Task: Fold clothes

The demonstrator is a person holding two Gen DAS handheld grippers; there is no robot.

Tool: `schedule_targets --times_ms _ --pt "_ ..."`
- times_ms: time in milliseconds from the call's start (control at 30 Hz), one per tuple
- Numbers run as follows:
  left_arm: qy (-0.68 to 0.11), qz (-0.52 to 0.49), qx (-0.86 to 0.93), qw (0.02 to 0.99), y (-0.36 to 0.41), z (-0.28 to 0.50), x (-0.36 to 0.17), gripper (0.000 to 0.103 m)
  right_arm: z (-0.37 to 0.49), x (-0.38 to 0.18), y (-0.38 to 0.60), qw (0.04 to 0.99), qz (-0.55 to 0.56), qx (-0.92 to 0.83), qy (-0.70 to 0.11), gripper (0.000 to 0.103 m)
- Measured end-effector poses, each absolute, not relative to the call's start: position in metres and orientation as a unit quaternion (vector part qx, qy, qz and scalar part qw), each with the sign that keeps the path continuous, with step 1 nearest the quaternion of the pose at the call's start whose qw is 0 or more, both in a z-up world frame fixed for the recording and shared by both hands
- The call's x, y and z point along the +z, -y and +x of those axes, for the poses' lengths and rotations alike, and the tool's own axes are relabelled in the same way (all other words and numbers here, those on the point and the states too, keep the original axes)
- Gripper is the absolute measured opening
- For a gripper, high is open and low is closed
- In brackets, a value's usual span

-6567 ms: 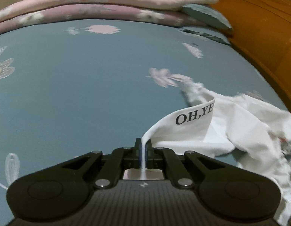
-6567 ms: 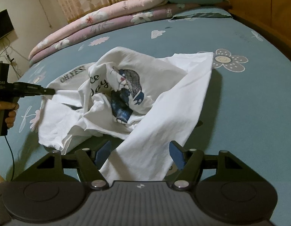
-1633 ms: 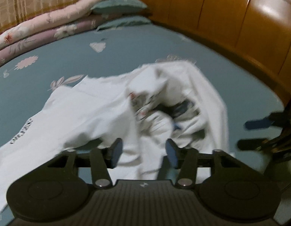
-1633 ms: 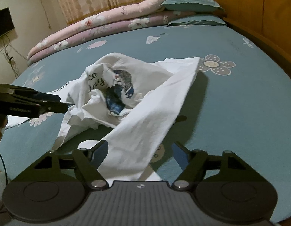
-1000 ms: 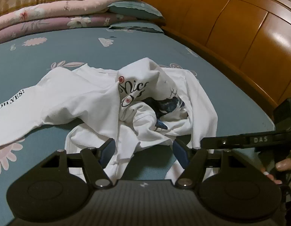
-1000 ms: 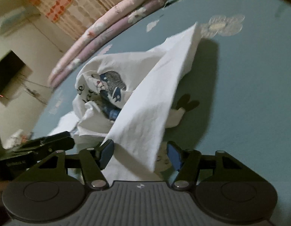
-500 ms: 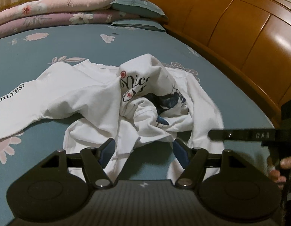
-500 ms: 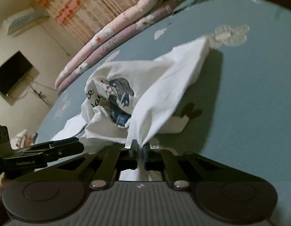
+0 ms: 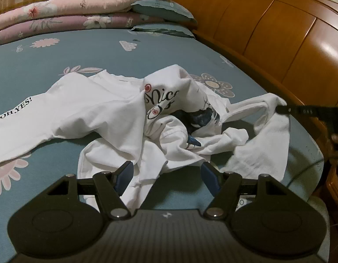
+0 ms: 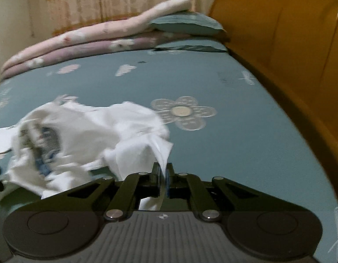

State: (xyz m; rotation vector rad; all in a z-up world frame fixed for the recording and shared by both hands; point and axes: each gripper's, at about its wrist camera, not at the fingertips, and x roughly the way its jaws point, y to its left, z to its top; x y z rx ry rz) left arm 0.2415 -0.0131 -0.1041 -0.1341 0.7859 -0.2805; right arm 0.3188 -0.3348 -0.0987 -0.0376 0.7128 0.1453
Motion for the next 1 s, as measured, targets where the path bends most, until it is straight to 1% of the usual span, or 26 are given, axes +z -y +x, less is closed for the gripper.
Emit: schedule_targets --times_ms 200,433,533,600,633,700,733,767,800,900,1000 --pt "-0.382 -0.065 -0.13 0.913 0.008 0.243 -0.103 0.069 0.348 -0.095 0.355 0.934 -0.091 -0.001 -0.347 0.005" --pt "-0.384 -0.061 -0.128 0.912 0.006 0.247 -0.104 0.069 0.375 -0.086 0.378 0.93 -0.145 -0.096 -0.325 0.005" --pt "-0.386 -0.06 -0.131 0.911 0.007 0.248 -0.105 0.069 0.384 -0.09 0.392 0.926 -0.136 -0.128 -0.328 0.007" --pt "-0.386 -0.059 -0.133 0.911 0.009 0.249 -0.105 0.069 0.386 -0.096 0.401 0.925 -0.106 -0.119 -0.346 0.009" --pt "-0.387 -0.058 -0.135 0.91 0.009 0.249 -0.106 0.069 0.384 -0.098 0.405 0.925 -0.088 -0.11 -0.352 0.01" --pt "-0.387 -0.057 -0.138 0.91 0.01 0.249 -0.106 0.069 0.377 -0.102 0.412 0.926 -0.053 -0.095 -0.36 0.021" --pt "-0.387 -0.057 -0.138 0.91 0.01 0.25 -0.106 0.069 0.371 -0.102 0.414 0.927 -0.039 -0.093 -0.36 0.023" --pt "-0.387 -0.057 -0.139 0.91 0.011 0.25 -0.106 0.069 0.364 -0.102 0.416 0.928 -0.025 -0.09 -0.36 0.029" --pt "-0.387 -0.058 -0.139 0.91 0.011 0.25 -0.106 0.069 0.357 -0.104 0.418 0.928 -0.01 -0.087 -0.361 0.038" --pt "-0.386 -0.06 -0.143 0.909 0.013 0.249 -0.106 0.069 0.331 -0.111 0.423 0.925 0.035 -0.08 -0.369 0.052" --pt "-0.386 -0.061 -0.148 0.908 0.016 0.246 -0.106 0.069 0.307 -0.123 0.429 0.918 0.088 -0.075 -0.38 0.054"
